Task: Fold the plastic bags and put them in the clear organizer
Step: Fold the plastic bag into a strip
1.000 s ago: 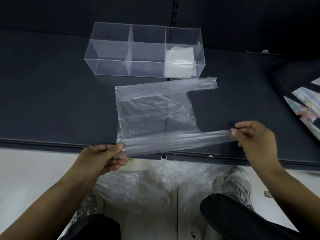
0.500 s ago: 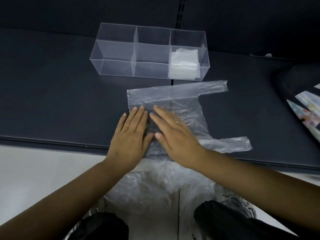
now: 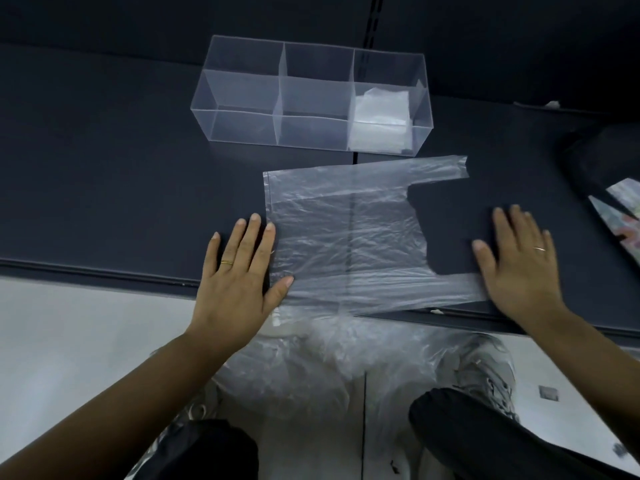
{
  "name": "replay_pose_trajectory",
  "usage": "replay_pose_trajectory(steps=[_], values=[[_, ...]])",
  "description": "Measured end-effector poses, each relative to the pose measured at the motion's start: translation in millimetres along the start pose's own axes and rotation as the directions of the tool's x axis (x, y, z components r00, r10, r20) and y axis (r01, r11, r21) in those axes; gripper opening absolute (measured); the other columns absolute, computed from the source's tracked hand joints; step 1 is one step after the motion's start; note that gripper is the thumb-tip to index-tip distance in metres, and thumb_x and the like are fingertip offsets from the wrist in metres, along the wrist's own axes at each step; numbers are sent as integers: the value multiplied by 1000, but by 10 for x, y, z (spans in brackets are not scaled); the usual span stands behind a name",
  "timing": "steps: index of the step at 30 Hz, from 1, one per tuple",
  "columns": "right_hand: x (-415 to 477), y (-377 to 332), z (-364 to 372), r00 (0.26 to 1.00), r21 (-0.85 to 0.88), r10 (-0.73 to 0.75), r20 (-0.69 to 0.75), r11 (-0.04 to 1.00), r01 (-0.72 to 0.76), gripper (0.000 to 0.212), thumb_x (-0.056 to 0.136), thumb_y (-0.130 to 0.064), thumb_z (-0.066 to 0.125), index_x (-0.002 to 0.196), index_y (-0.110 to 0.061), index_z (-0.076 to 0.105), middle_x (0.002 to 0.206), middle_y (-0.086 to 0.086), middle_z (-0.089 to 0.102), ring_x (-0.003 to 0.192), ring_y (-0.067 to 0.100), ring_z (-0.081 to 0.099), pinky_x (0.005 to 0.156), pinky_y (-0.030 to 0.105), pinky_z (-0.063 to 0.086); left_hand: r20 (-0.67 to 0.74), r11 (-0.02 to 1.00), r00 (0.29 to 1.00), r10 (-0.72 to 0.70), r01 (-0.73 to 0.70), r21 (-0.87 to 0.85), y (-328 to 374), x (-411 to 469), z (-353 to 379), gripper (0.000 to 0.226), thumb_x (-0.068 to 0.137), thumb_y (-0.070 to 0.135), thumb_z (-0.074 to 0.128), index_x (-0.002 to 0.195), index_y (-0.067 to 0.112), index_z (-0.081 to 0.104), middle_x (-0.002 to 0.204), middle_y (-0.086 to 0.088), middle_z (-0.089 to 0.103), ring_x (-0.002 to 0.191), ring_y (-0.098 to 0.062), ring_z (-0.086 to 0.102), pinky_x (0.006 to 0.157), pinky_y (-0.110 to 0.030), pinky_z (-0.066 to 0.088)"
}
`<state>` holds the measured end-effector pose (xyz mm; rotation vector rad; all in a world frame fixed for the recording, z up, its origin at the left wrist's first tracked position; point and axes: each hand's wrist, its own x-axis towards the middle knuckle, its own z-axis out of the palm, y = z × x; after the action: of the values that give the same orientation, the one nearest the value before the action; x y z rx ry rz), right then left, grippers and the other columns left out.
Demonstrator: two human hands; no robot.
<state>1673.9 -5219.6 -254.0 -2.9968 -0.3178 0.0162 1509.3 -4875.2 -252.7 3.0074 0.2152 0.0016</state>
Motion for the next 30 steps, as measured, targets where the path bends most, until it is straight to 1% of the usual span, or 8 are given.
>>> replay_pose_trajectory(steps=[3,7,10,12,15,18,23,30], values=[[-49,-41,-74,995,57,20,-98,998,-14,77,89,-51,22,143,3,35,152,24,28,142,39,23,117,52,13,-116,965,978,174,-193,-180,-73,-103,-18,63,99,51,30,143,7,41,152,-11,34,141,-26,30,118,-43,18],[-268,-578,-186,947,369,-321,-23,878,306,69,90,-55,40,143,-10,39,154,10,30,142,26,27,116,44,24,-3,870,876,482,-480,-111,-129,-301,14,73,88,59,50,142,10,45,151,-6,37,142,-21,32,114,-45,25],[-554,-1118,-129,745,462,-639,192,729,506,85,80,-72,49,150,-30,23,160,-10,11,146,9,10,117,38,15,-96,866,866,491,-497,-52,-84,-287,-20,43,91,29,56,130,11,59,141,-7,51,132,-23,46,107,-45,38],[-660,-1353,-25,663,366,-725,187,678,638,88,77,-62,64,148,-20,32,158,-2,18,145,14,16,119,38,13,-245,865,860,448,-486,-125,-16,-243,-104,25,91,18,59,110,10,72,122,-7,66,116,-22,61,98,-41,48],[-673,-1454,-6,757,278,-654,-18,723,632,52,72,-30,81,116,-8,66,129,9,61,117,27,59,103,40,42,-277,839,862,425,-490,-237,121,-222,-255,24,92,25,58,95,11,77,102,-1,74,101,-17,68,92,-33,49],[-631,-1237,-119,813,275,-538,-220,766,581,10,76,-17,74,84,-12,75,89,0,72,82,21,68,81,31,45,-188,842,928,321,-371,-392,101,-217,-438,29,91,33,54,88,16,77,93,8,74,92,-8,67,84,-23,47],[-602,-600,-431,906,206,-408,-111,883,422,10,79,-19,67,79,-13,75,79,-1,72,73,22,68,79,27,39,-6,749,999,-32,20,-662,-177,-236,-709,9,83,40,63,79,41,71,86,27,68,79,12,62,70,1,38],[-462,-200,-845,971,618,-192,144,783,63,12,76,-47,61,71,-52,70,79,-35,67,78,-19,59,71,-5,36,179,634,983,-26,155,-757,-461,-134,-874,13,79,39,61,78,41,74,70,17,71,63,13,61,61,-1,43]])
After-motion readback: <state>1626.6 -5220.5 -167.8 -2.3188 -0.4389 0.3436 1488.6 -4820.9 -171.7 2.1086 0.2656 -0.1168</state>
